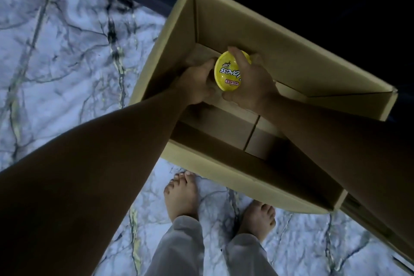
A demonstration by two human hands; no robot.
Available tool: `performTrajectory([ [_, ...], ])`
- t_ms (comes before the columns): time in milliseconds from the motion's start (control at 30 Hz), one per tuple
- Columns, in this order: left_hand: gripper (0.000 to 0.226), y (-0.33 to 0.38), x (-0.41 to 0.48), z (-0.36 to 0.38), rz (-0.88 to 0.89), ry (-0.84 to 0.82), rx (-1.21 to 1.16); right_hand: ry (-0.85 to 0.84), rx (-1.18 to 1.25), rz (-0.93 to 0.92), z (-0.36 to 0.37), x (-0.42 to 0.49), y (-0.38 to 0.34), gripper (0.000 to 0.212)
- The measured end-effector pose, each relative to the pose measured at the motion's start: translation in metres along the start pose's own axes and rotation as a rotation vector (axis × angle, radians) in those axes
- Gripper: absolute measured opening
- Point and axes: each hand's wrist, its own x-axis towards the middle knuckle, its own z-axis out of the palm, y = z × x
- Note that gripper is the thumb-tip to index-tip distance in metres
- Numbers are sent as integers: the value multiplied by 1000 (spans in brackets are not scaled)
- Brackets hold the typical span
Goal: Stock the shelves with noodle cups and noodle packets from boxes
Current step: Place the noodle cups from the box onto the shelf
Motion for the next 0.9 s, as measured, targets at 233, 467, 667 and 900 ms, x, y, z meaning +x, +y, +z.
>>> performTrajectory([
  [233,21,-5,1,-5,-8,135,-52,26,404,50,-32,-25,-7,103],
  [467,25,2,-12,-19,91,297,-4,89,827,134,-95,-87,-46,83],
  [667,29,3,-28,-20,183,92,168,141,993,25,-179,-152,-103,79],
  [900,91,322,-349,-251,786,-337,-295,124,1053,-50,-278,-243,-181,58],
])
